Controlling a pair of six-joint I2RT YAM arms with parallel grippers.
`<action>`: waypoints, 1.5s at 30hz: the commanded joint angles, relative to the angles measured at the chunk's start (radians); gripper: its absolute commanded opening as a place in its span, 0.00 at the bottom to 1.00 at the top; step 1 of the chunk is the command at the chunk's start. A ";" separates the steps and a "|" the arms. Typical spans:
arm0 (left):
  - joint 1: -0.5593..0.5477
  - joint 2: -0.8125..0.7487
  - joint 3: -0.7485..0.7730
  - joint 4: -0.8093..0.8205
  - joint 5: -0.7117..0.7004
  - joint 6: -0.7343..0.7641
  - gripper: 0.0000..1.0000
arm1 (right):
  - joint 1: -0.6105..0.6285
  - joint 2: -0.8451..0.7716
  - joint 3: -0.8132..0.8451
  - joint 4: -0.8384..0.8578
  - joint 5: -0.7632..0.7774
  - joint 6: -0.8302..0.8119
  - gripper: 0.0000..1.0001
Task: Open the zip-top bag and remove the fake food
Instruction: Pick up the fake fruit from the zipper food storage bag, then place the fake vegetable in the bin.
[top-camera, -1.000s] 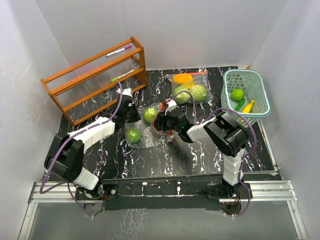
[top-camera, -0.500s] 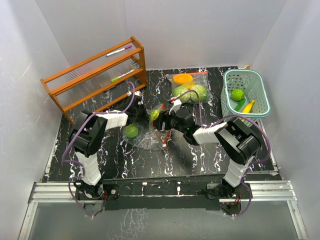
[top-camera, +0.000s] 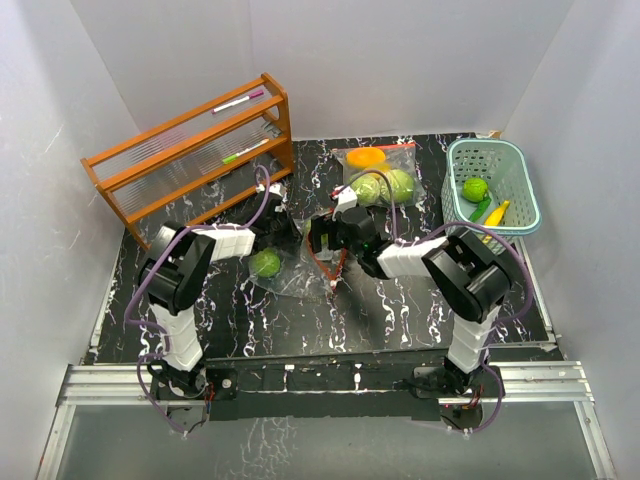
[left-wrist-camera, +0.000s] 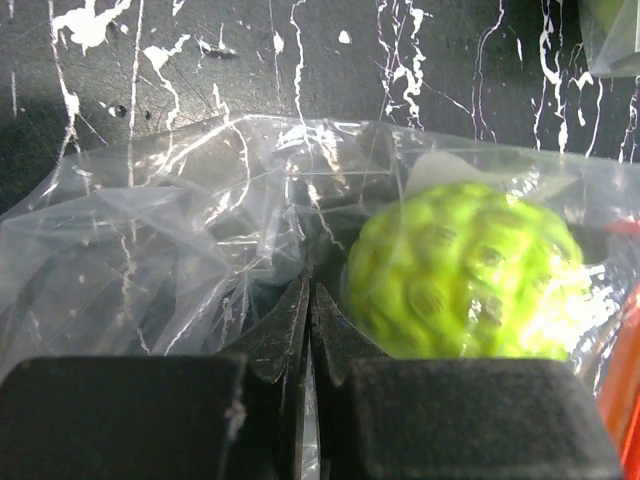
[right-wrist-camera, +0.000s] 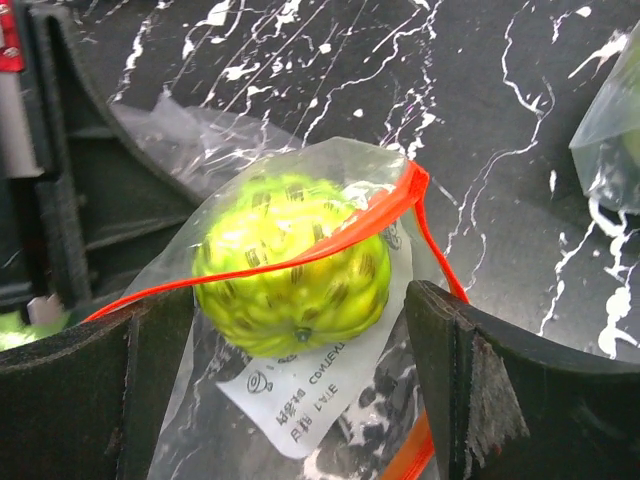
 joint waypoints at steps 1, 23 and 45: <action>-0.008 -0.019 -0.039 -0.056 0.050 0.023 0.00 | -0.004 0.053 0.105 -0.008 0.071 -0.095 0.92; -0.008 -0.022 -0.035 -0.112 0.036 0.028 0.00 | -0.074 -0.309 -0.078 -0.094 -0.012 -0.043 0.59; -0.008 -0.151 -0.059 -0.144 0.082 0.098 0.00 | -0.740 -0.697 -0.073 -0.331 0.195 0.124 0.60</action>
